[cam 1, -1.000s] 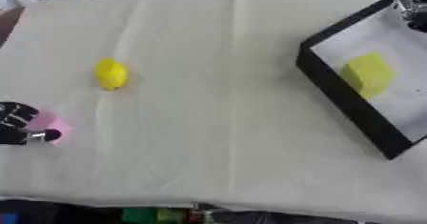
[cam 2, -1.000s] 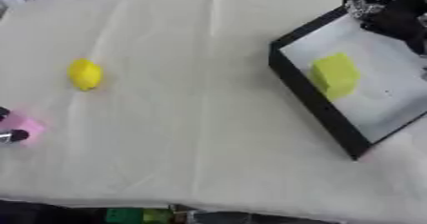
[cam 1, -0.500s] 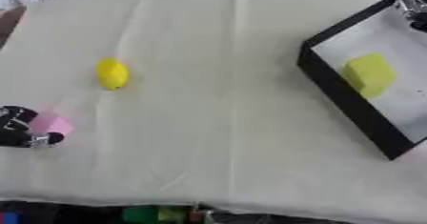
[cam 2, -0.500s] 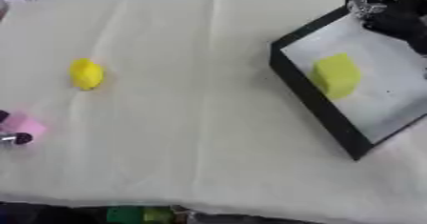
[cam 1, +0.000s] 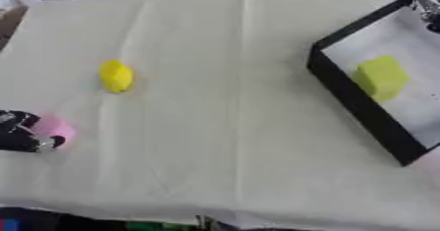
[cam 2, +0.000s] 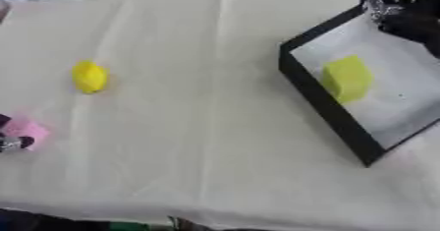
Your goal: Pick up the objects with one hand, pass them to the other hand, and then place them into the box on the other side of the table.
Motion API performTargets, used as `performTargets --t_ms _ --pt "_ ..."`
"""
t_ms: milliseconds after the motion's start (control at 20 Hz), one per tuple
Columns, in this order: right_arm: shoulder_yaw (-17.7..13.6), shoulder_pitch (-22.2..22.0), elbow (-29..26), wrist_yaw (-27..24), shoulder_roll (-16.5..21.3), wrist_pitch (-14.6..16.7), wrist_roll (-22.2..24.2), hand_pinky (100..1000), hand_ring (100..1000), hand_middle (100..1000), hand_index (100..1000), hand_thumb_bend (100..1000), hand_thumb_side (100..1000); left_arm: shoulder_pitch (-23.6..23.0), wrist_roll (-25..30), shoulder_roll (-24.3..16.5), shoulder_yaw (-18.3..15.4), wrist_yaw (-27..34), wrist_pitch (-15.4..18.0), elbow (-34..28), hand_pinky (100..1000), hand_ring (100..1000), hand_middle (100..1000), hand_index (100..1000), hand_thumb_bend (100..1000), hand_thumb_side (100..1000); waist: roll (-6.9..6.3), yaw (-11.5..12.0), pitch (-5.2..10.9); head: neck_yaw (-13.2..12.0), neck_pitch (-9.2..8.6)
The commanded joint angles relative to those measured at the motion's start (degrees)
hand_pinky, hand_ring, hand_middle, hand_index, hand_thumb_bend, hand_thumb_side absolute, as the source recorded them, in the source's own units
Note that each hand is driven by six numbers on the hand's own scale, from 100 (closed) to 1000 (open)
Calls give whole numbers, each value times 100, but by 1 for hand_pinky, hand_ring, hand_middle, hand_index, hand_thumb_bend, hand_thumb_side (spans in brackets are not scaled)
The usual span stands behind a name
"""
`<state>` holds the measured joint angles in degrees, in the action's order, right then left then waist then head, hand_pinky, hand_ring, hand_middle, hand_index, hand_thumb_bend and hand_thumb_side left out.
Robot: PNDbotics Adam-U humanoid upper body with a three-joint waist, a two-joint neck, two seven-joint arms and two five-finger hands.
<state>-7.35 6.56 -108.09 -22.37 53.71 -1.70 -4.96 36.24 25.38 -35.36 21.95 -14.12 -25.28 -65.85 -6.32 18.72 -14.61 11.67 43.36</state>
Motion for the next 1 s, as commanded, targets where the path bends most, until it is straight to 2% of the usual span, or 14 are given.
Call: performTargets --t_ms 50,350,750,1000 --pt "-93 35 -42 22 210 0 -21 1000 1000 819 1000 100 284 92 -25 -140 -35 -28 -51 -11 890 836 738 826 321 312 16 -1 80 -7 -58" --pt "-101 32 -40 -1 221 6 -31 1000 1000 819 1000 100 283 91 -13 -167 -22 5 -86 -3 868 817 697 790 233 270 20 10 88 1 -60" --pt "-108 49 -51 -50 232 8 -39 1000 1000 819 1000 100 289 105 31 -204 17 -19 -50 83 846 784 643 745 274 207 16 -7 92 -13 -65" --pt "-116 37 -53 -67 227 13 -53 1000 1000 819 1000 100 295 92 -25 -215 -2 -70 -23 129 833 746 593 674 217 181 24 -10 92 -7 -61"
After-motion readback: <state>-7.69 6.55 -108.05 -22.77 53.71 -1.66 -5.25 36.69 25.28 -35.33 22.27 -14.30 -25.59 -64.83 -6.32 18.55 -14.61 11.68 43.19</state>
